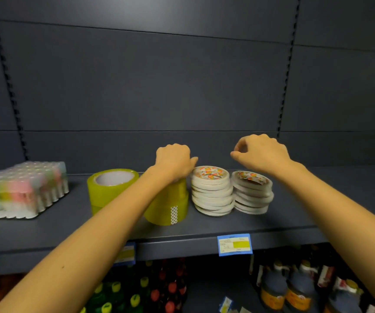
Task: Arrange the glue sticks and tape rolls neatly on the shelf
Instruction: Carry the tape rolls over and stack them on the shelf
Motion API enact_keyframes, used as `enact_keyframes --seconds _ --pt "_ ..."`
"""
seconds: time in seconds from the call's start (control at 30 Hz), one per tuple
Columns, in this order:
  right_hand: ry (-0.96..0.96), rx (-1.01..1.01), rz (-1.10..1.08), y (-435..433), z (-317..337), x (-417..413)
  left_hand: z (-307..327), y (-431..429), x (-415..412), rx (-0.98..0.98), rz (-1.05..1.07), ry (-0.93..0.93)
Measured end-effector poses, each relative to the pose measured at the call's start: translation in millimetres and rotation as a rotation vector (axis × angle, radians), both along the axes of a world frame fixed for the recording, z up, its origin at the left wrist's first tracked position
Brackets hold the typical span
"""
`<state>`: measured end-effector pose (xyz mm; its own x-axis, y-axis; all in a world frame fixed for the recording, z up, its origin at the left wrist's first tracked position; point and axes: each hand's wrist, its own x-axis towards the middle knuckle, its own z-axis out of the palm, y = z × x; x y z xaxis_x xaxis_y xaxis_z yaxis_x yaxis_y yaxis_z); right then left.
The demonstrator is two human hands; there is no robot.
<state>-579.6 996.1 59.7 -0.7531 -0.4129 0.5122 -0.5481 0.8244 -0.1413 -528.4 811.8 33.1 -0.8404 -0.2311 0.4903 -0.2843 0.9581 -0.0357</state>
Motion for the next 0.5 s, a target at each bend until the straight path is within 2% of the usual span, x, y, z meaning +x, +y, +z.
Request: enact_keyframes --seconds 0.1,0.2,0.5 --pt "0.015 -0.024 0.131 -30 3 7 10 -23 27 -0.093 0.058 0.154" --pt "0.035 -0.053 0.304 -75 4 23 16 -64 73 -0.164 0.138 0.227" --pt "0.066 0.014 0.731 -227 -9 118 -1 -177 249 -0.152 0.535 0.185"
